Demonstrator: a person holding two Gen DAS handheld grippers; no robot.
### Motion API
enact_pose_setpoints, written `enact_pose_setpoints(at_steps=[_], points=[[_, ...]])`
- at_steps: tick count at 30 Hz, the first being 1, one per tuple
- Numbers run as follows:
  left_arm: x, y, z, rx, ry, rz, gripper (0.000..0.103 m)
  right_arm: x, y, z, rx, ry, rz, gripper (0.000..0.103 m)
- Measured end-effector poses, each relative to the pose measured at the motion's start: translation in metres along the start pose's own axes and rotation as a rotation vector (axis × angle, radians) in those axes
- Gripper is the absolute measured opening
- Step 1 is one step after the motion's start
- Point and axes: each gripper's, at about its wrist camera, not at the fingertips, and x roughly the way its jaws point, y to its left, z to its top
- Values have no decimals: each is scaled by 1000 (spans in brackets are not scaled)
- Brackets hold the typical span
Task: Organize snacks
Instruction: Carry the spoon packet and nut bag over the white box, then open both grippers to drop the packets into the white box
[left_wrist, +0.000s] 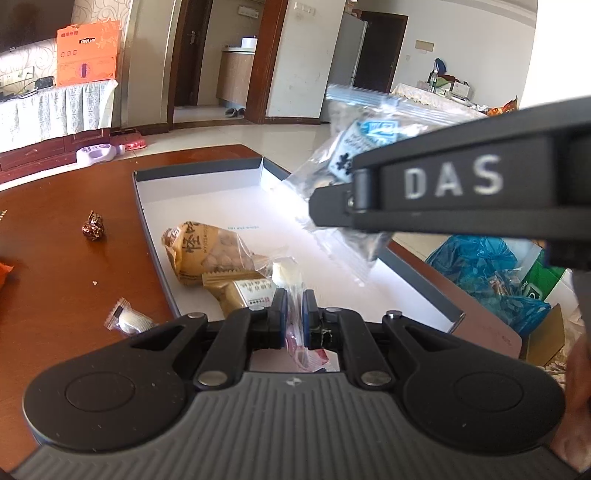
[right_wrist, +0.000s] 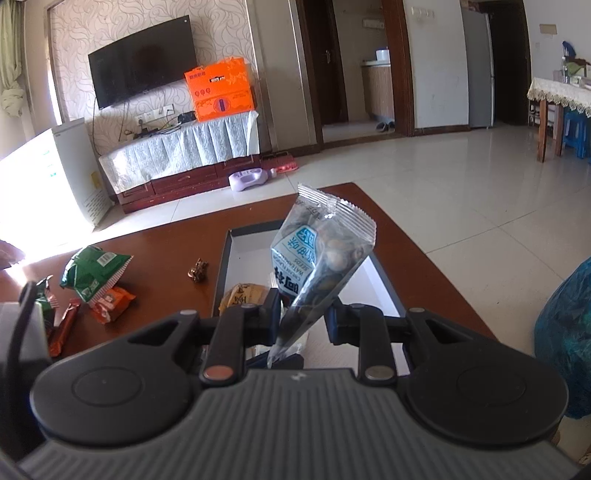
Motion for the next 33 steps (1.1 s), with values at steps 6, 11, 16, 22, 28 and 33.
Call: enact_pose_setpoints(at_steps=[6, 11, 16, 22, 28, 33], points=[[1, 10, -4, -26, 16, 1, 10, 15, 3, 1, 3, 28, 6, 27], [-2, 11, -10, -11, 22, 13, 13, 34, 4, 3, 12, 55, 17, 27], [-5, 11, -12, 13, 25, 16, 13, 52, 1, 4, -15, 86, -7, 27], [-6, 7, -15, 49, 28, 31, 13, 79, -9, -3, -4, 149, -32, 28], [-19, 8, -22, 78, 39, 68, 13, 80, 7, -12, -39, 192, 44, 28], [-41, 25, -32, 75, 56, 93, 13, 74, 29, -17, -64, 215, 105, 28]])
